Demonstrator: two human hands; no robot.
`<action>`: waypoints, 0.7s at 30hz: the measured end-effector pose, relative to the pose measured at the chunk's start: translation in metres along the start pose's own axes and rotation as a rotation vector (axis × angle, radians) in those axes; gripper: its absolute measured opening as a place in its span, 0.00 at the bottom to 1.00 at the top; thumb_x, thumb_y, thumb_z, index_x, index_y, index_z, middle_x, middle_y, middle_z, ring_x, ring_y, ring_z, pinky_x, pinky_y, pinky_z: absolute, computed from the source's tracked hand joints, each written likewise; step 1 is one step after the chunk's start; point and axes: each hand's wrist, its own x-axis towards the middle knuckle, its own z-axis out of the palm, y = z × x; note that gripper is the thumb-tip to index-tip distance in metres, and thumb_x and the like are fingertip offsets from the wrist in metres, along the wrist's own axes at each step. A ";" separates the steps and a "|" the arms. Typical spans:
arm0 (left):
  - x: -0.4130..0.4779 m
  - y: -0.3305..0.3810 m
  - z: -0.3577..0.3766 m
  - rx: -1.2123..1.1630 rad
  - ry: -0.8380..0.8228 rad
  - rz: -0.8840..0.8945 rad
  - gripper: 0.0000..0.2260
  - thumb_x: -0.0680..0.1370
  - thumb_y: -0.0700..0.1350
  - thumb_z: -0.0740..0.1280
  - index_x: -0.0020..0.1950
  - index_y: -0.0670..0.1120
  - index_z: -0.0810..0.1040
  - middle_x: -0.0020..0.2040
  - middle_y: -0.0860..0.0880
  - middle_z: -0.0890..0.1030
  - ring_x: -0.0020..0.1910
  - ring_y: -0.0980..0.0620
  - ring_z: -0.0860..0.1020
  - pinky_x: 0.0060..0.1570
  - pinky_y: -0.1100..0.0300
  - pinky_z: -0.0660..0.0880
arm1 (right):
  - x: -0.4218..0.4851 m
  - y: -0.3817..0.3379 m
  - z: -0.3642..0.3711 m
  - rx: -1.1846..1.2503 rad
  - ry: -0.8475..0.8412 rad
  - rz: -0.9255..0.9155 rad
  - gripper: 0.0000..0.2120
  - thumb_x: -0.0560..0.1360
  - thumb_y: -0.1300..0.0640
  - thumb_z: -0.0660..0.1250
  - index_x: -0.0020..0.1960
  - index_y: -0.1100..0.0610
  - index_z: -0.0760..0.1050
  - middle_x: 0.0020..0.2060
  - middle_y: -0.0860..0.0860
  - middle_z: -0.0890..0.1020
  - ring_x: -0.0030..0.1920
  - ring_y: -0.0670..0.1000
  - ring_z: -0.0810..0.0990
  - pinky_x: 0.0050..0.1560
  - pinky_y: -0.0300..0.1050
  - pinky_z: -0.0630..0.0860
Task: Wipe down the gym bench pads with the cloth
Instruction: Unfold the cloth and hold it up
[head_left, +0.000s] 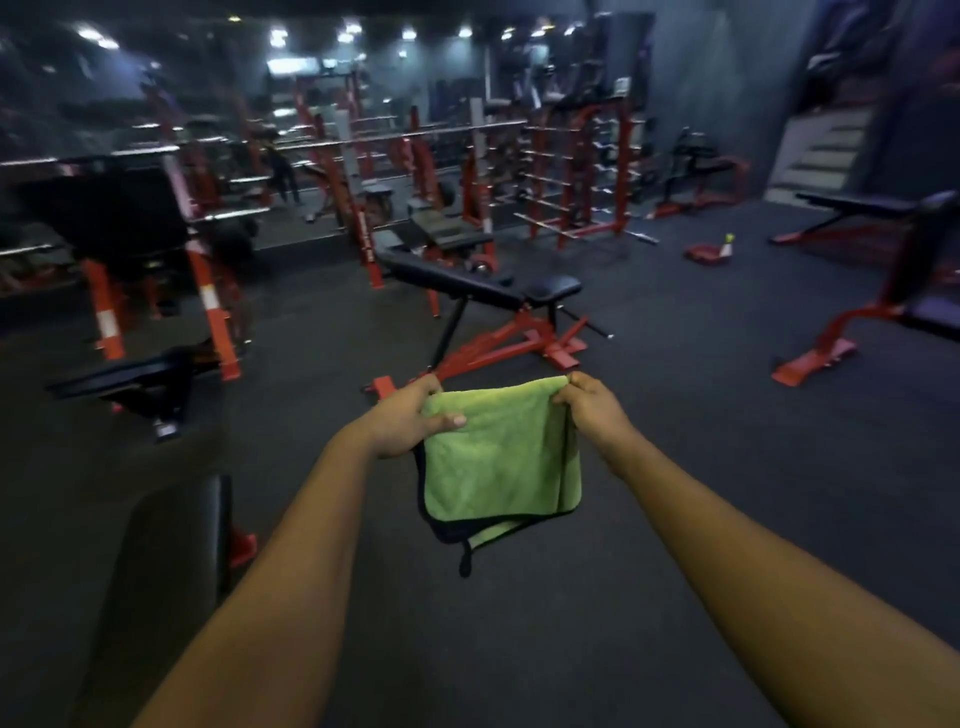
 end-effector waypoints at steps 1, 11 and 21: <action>0.020 0.014 0.007 0.023 -0.026 0.048 0.16 0.75 0.57 0.72 0.54 0.50 0.72 0.53 0.49 0.79 0.52 0.49 0.79 0.51 0.51 0.75 | 0.009 0.005 -0.020 -0.008 0.025 0.005 0.05 0.76 0.62 0.64 0.43 0.54 0.71 0.38 0.52 0.73 0.41 0.50 0.71 0.42 0.47 0.65; 0.197 0.125 0.065 0.179 -0.104 0.134 0.13 0.69 0.51 0.79 0.44 0.47 0.78 0.44 0.51 0.82 0.46 0.51 0.80 0.42 0.57 0.74 | 0.108 0.027 -0.178 -0.117 0.211 -0.017 0.07 0.77 0.60 0.64 0.41 0.51 0.73 0.38 0.45 0.77 0.37 0.44 0.72 0.35 0.41 0.65; 0.400 0.161 0.084 0.108 -0.042 0.221 0.18 0.68 0.46 0.80 0.48 0.44 0.73 0.46 0.46 0.80 0.41 0.47 0.80 0.26 0.54 0.75 | 0.279 0.054 -0.248 -0.142 0.290 -0.022 0.10 0.76 0.63 0.64 0.45 0.49 0.76 0.44 0.48 0.81 0.43 0.47 0.77 0.38 0.43 0.72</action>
